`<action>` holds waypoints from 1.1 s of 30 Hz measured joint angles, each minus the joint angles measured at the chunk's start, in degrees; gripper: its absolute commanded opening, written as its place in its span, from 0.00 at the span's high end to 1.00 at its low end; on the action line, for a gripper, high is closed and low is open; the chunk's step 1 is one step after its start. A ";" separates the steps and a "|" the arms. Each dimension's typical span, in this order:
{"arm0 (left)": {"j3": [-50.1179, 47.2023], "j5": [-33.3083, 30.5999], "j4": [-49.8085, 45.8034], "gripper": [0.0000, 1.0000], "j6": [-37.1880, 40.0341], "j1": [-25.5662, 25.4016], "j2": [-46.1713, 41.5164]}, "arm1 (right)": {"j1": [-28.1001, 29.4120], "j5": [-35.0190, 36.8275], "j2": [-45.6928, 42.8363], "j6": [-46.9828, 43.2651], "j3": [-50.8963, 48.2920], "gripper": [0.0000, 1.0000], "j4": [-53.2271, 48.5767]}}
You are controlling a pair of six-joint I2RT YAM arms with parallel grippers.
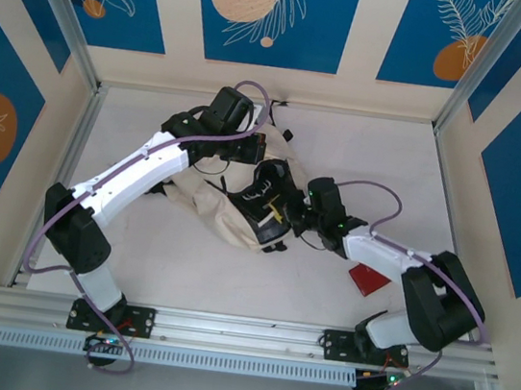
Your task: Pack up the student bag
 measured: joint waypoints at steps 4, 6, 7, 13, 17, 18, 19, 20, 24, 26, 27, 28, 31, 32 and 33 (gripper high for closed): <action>0.00 -0.02 -0.02 1.00 -0.76 0.02 0.00 | 1.29 3.17 7.50 0.50 5.60 0.94 3.56; 0.00 -0.02 -0.04 1.00 -1.14 0.07 0.00 | 1.90 4.37 11.52 0.66 8.76 0.92 5.20; 0.00 -0.02 -0.07 1.00 -1.29 0.07 0.00 | 2.47 5.05 13.18 0.66 10.01 0.91 6.01; 0.00 -0.02 -0.04 1.00 -2.67 0.57 0.00 | 5.70 9.03 21.31 1.64 14.27 0.88 11.82; 0.00 0.00 0.00 1.00 -3.78 1.11 0.00 | 5.60 7.04 25.77 1.14 18.43 0.71 13.00; 0.00 0.00 0.02 1.00 -3.96 1.29 0.00 | 5.60 6.67 26.03 0.57 19.23 0.64 12.70; 0.00 0.02 0.02 1.00 -4.17 1.44 0.00 | 5.60 6.45 25.97 0.37 19.45 0.56 12.17; 0.00 0.02 0.02 1.00 -4.35 1.55 0.00 | 5.60 6.23 25.68 -0.15 19.45 0.50 11.58; 0.00 0.44 0.02 1.00 -4.83 1.73 0.00 | 5.60 5.92 22.84 -1.51 17.57 0.36 7.61; -0.15 0.81 0.02 1.00 -5.27 1.84 -0.04 | 5.60 5.86 19.30 -1.99 15.19 0.35 4.50; -0.39 0.92 0.07 1.00 -5.40 1.90 -0.09 | 5.62 5.92 17.18 -2.21 13.79 0.35 2.80; -0.68 1.07 0.04 1.00 -5.44 1.95 -0.11 | 5.70 6.08 15.19 -2.47 12.55 0.35 1.14; -1.73 1.60 0.37 0.89 -5.75 2.12 -0.20 | 6.34 7.78 9.05 -3.15 8.72 0.35 -4.61; -2.16 1.81 0.57 0.82 -5.95 2.19 -0.24 | 6.69 8.48 7.43 -3.32 7.65 0.35 -6.47; -2.78 2.05 0.81 0.70 -6.16 2.32 -0.37 | 7.13 9.38 5.42 -3.37 6.32 0.35 -8.79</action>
